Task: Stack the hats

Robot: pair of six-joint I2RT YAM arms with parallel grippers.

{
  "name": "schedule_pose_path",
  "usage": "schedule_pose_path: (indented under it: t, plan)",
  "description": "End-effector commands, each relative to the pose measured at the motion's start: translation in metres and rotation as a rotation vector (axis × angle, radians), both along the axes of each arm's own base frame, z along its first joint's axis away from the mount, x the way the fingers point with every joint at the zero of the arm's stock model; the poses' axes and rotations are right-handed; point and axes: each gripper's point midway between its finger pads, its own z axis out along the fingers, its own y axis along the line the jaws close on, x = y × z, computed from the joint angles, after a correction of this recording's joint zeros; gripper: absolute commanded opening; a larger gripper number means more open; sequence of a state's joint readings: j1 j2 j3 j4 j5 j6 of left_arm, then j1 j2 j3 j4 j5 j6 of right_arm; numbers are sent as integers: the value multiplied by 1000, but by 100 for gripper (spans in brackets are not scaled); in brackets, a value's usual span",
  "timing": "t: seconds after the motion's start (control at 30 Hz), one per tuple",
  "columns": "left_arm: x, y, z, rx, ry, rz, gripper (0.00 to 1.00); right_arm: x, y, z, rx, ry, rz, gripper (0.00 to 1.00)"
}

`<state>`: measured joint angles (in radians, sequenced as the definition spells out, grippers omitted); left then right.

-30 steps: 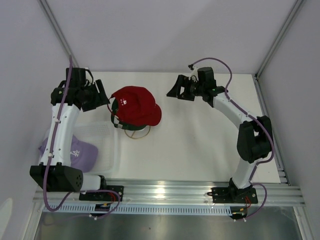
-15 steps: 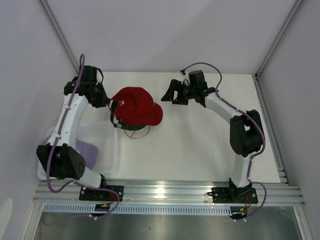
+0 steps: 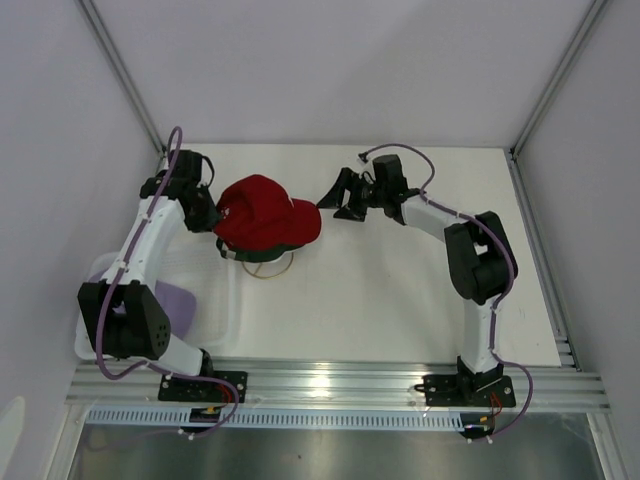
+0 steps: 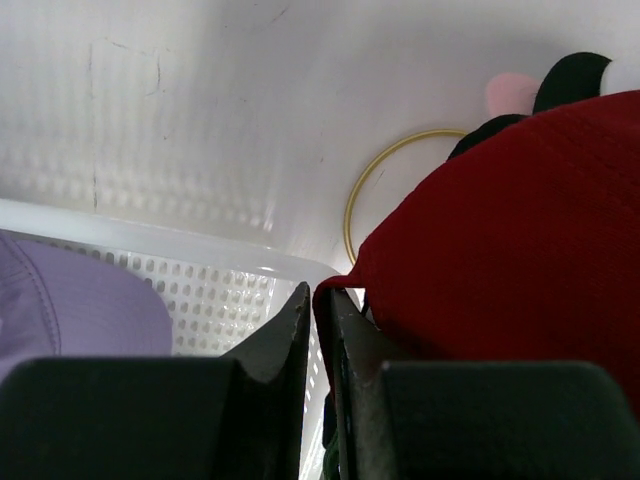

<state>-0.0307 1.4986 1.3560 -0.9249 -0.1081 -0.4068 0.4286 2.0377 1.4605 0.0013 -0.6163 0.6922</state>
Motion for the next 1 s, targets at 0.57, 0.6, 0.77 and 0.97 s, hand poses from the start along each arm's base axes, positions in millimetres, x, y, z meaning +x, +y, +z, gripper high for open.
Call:
schedule_pose_path:
  t: [0.57, 0.6, 0.77, 0.97]
  plan:
    - [-6, 1, 33, 21, -134, -52, 20, -41, 28, 86, 414, -67, 43, 70]
    - [-6, 1, 33, 17, -136, -52, 20, -42, 30, 84, 408, -63, 44, 70]
    - [-5, 0, 34, 15, -134, -61, 19, -47, 31, 62, 343, -14, 28, 70]
    - [-7, 0, 30, 14, -128, -62, 19, -49, 20, 44, 242, -18, -7, 70]
